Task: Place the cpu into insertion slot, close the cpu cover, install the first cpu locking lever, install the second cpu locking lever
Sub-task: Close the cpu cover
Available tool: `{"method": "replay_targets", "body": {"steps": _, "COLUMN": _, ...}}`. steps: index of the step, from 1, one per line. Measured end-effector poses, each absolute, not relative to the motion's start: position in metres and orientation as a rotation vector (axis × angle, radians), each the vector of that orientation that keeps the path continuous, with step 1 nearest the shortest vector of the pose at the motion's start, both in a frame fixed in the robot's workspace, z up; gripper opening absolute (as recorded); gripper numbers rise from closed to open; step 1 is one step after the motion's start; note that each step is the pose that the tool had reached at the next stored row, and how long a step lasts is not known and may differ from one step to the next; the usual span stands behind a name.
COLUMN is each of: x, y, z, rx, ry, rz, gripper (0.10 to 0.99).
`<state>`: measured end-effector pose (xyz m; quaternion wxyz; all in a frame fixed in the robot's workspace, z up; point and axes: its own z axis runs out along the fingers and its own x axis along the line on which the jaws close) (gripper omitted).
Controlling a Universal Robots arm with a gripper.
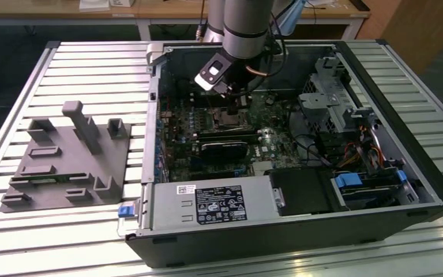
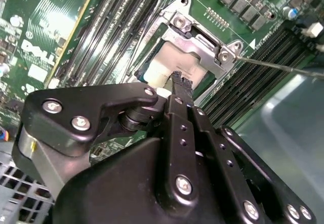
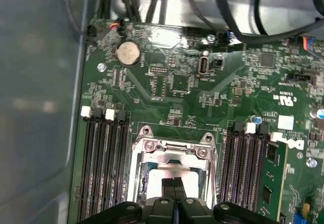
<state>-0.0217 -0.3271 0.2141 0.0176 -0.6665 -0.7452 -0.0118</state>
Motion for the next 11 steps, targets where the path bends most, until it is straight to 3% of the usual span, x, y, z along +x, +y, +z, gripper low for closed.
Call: {"method": "replay_targets", "body": {"steps": 11, "x": -0.0217, "y": -0.3271, "z": 0.2141, "rx": -1.832, "ry": -2.506, "rz": -0.031, "gripper": 0.106}}
